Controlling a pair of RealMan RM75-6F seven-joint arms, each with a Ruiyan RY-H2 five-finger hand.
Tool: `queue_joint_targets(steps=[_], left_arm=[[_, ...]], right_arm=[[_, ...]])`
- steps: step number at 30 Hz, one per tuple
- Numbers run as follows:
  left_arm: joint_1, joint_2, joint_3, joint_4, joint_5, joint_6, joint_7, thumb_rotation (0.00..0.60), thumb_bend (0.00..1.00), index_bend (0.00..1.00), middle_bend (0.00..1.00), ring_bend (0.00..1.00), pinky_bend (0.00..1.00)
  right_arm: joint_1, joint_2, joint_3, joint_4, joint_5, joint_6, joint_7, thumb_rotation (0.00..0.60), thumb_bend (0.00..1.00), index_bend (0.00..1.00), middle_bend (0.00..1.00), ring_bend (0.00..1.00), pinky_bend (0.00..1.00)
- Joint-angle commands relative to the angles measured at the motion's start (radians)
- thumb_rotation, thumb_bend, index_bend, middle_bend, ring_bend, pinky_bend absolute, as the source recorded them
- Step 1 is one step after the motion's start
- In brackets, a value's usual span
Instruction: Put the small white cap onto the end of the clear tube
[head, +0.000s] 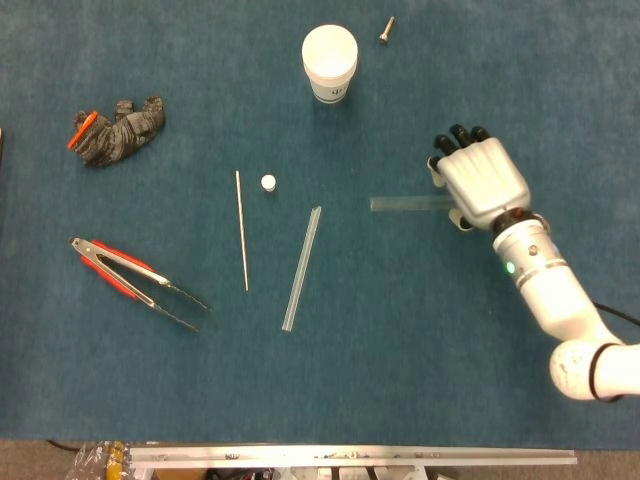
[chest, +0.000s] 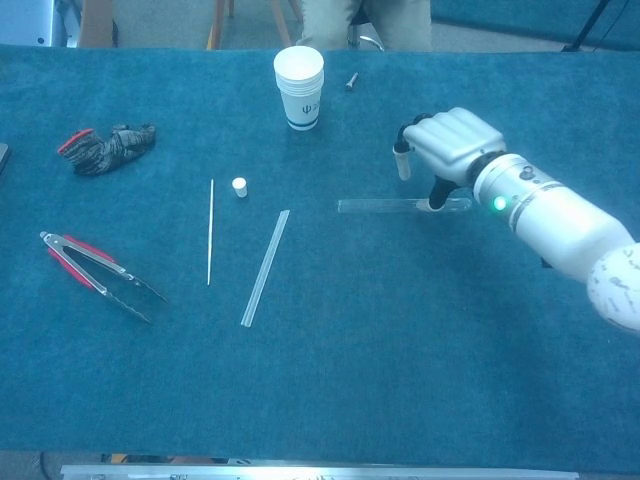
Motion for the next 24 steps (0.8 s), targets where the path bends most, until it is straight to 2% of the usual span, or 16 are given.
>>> queue_joint_targets(steps=[1, 15, 24], left_arm=[[0.001, -0.003, 0.001, 0.006, -0.001, 0.0, -0.007, 0.6, 0.34, 0.29, 0.06, 0.0, 0.02], [0.011, -0.014, 0.006, 0.045, -0.002, 0.007, -0.044, 0.6, 0.34, 0.29, 0.06, 0.0, 0.02], [0.014, -0.016, 0.008, 0.054, -0.005, 0.004, -0.052, 0.6, 0.34, 0.29, 0.05, 0.0, 0.02]], right_arm=[[0.016, -0.027, -0.008, 0.026, 0.018, 0.007, -0.023, 0.6, 0.17, 0.48, 0.25, 0.15, 0.22], [0.062, -0.12, -0.017, 0.111, 0.093, 0.023, -0.09, 0.6, 0.17, 0.48, 0.25, 0.15, 0.22], [0.069, -0.143, -0.021, 0.145, 0.118, 0.021, -0.09, 0.6, 0.25, 0.48, 0.25, 0.15, 0.22]])
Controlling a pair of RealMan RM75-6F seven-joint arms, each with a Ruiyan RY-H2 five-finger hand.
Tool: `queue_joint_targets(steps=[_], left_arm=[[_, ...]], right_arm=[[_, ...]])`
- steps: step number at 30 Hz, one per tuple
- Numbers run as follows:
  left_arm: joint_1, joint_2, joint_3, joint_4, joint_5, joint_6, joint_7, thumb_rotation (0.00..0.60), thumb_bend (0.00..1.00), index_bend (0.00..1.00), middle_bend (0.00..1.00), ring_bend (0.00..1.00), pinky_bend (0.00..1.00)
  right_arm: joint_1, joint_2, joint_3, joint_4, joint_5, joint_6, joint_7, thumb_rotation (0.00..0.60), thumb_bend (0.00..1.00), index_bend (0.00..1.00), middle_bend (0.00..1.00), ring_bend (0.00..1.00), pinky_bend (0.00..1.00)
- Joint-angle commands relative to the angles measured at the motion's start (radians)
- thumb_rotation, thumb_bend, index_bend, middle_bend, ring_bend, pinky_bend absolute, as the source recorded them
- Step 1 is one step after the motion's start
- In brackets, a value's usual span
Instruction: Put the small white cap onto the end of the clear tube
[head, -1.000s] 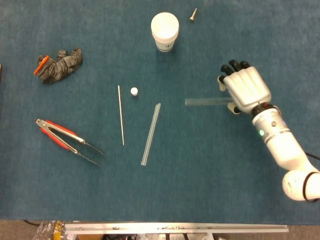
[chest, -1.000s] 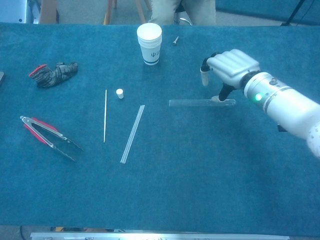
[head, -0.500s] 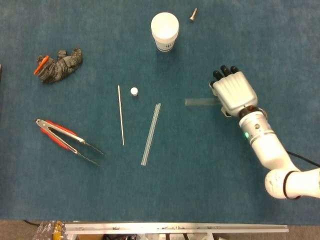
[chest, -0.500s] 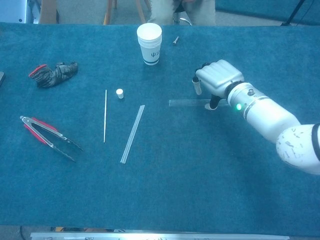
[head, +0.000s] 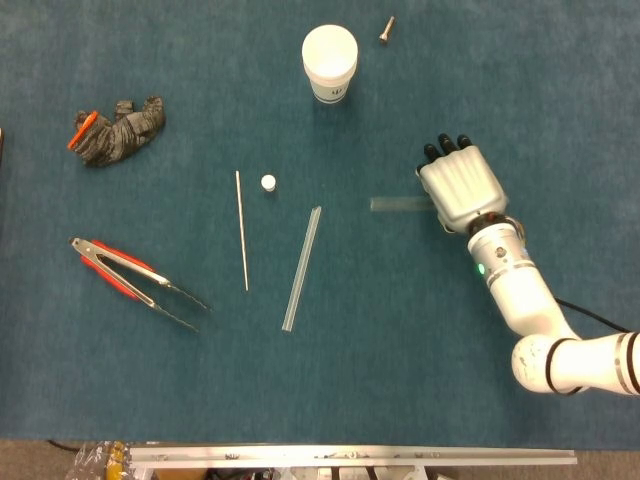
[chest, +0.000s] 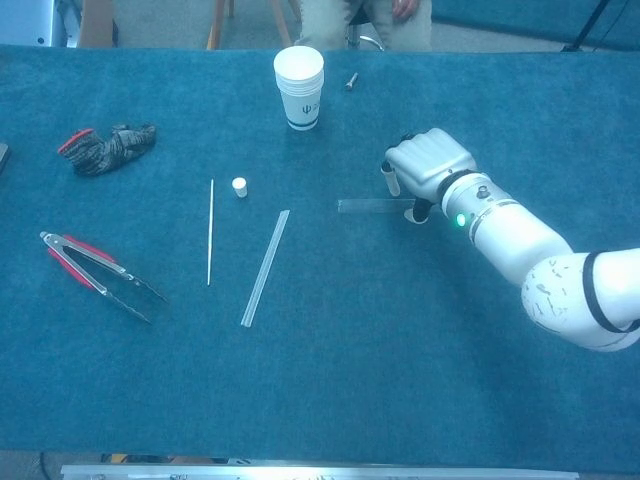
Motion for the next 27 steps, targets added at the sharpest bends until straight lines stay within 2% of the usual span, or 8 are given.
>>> queue_joint_targets(steps=[1, 16, 27], left_arm=[[0.0, -0.001, -0.001, 0.002, -0.001, -0.001, 0.0, 0.6, 0.34, 0.29, 0.05, 0.0, 0.02], [0.007, -0.012, -0.006, 0.019, -0.004, 0.014, -0.008, 0.6, 0.34, 0.29, 0.04, 0.0, 0.02], [0.009, -0.02, -0.009, 0.037, -0.003, 0.021, -0.024, 0.6, 0.34, 0.29, 0.04, 0.0, 0.02]], right_arm=[[0.002, -0.005, 0.0, 0.007, 0.005, -0.002, 0.002, 0.6, 0.25, 0.48, 0.25, 0.15, 0.22], [0.015, -0.034, -0.001, 0.037, 0.02, -0.012, 0.005, 0.6, 0.26, 0.5, 0.25, 0.15, 0.23], [0.016, -0.032, 0.016, 0.03, 0.029, -0.004, 0.022, 0.6, 0.28, 0.57, 0.26, 0.15, 0.23]])
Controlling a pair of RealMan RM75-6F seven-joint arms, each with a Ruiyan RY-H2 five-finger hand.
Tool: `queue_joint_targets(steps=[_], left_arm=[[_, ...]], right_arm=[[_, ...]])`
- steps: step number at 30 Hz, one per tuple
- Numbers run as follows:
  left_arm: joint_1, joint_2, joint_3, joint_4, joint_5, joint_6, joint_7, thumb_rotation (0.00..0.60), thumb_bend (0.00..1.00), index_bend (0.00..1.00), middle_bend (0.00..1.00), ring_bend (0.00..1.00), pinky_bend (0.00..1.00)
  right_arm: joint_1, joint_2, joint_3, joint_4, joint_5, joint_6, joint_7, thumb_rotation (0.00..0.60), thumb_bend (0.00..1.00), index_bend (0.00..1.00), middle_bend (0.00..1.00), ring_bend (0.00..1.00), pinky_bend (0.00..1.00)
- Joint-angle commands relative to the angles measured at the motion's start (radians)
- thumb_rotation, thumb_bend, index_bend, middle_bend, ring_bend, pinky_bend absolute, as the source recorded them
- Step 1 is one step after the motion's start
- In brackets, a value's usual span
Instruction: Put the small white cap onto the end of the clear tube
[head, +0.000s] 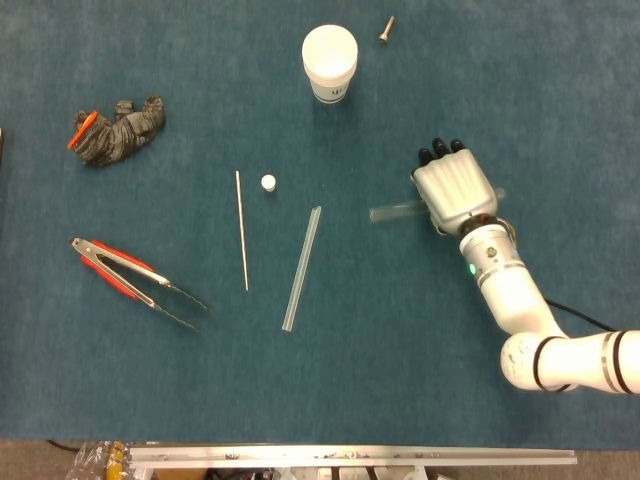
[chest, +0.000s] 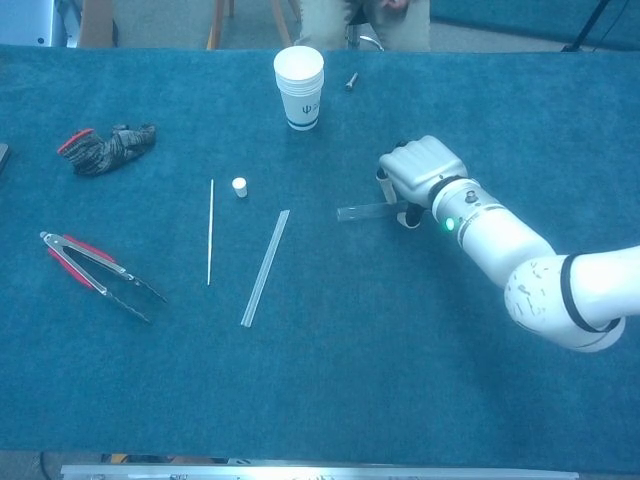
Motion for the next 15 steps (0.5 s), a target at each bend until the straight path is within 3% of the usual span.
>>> queue_joint_targets(steps=[1, 7, 15], left_arm=[[-0.001, -0.001, -0.001, 0.003, 0.001, 0.0, -0.004, 0.6, 0.34, 0.29, 0.04, 0.0, 0.02], [-0.031, 0.017, -0.003, 0.002, 0.016, -0.042, -0.022, 0.6, 0.34, 0.29, 0.04, 0.0, 0.02], [-0.133, 0.05, -0.005, -0.035, 0.046, -0.191, -0.115, 0.6, 0.34, 0.29, 0.05, 0.0, 0.02]], right_arm=[[-0.002, 0.013, 0.018, -0.021, -0.004, 0.006, 0.022, 0.6, 0.28, 0.57, 0.27, 0.15, 0.23], [-0.012, 0.095, 0.084, -0.129, -0.022, 0.023, 0.097, 0.6, 0.29, 0.59, 0.28, 0.15, 0.23], [-0.031, 0.224, 0.144, -0.278, -0.049, 0.047, 0.186, 0.6, 0.29, 0.6, 0.29, 0.15, 0.23]])
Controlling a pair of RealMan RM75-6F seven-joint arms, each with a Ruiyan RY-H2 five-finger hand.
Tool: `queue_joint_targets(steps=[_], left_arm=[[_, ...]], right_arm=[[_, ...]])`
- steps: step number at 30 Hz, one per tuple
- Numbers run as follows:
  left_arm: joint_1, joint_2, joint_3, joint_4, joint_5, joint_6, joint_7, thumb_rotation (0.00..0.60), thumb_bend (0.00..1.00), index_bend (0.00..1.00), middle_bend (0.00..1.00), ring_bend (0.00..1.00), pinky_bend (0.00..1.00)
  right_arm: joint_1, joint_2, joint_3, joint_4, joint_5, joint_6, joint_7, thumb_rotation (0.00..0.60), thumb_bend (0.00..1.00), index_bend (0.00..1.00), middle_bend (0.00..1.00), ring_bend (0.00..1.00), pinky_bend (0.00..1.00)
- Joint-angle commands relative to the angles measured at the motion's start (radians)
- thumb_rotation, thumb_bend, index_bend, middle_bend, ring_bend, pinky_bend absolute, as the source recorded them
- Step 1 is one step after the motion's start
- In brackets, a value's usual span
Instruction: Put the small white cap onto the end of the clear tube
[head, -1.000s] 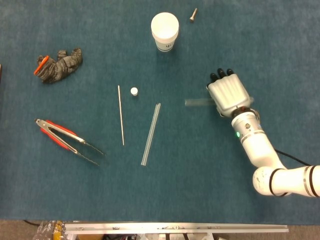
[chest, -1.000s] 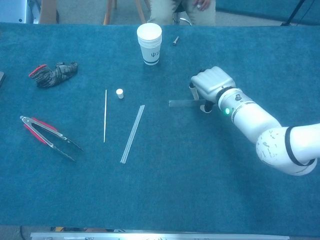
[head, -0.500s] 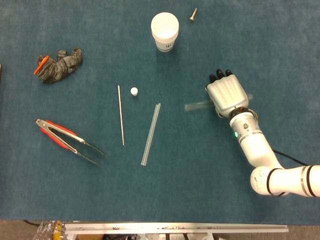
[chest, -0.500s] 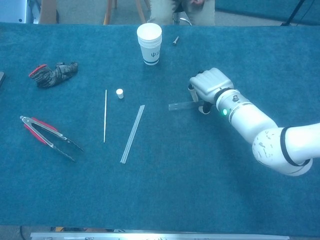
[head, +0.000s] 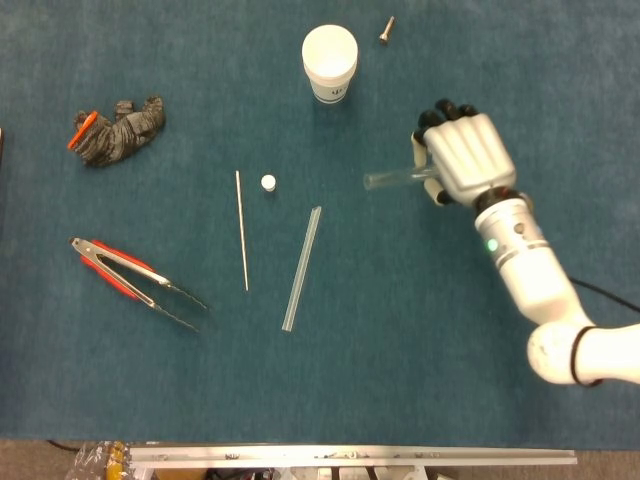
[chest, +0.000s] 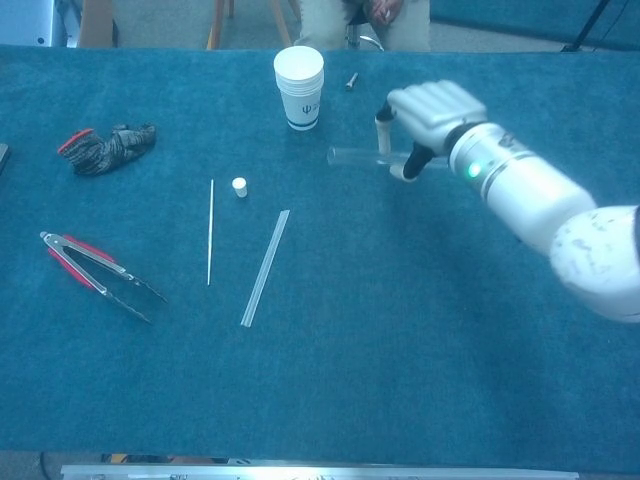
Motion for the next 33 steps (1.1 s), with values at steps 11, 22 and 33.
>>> queue_joint_targets(steps=[11, 22, 33], left_arm=[[-0.21, -0.007, -0.017, -0.027, -0.012, -0.304, -0.091, 0.6, 0.34, 0.29, 0.05, 0.0, 0.02], [-0.363, -0.168, -0.06, -0.002, -0.084, -0.471, 0.044, 0.6, 0.34, 0.3, 0.02, 0.0, 0.02], [-0.47, -0.308, -0.104, 0.021, -0.221, -0.558, 0.233, 0.6, 0.33, 0.37, 0.01, 0.0, 0.02]], right_arm=[[-0.024, 0.195, 0.064, -0.207, -0.027, 0.022, 0.113, 0.6, 0.29, 0.6, 0.29, 0.15, 0.23], [-0.038, 0.299, 0.05, -0.314, -0.05, 0.017, 0.174, 0.6, 0.29, 0.6, 0.29, 0.15, 0.23], [-0.044, 0.353, 0.029, -0.347, -0.067, 0.018, 0.221, 0.6, 0.29, 0.6, 0.29, 0.15, 0.23]])
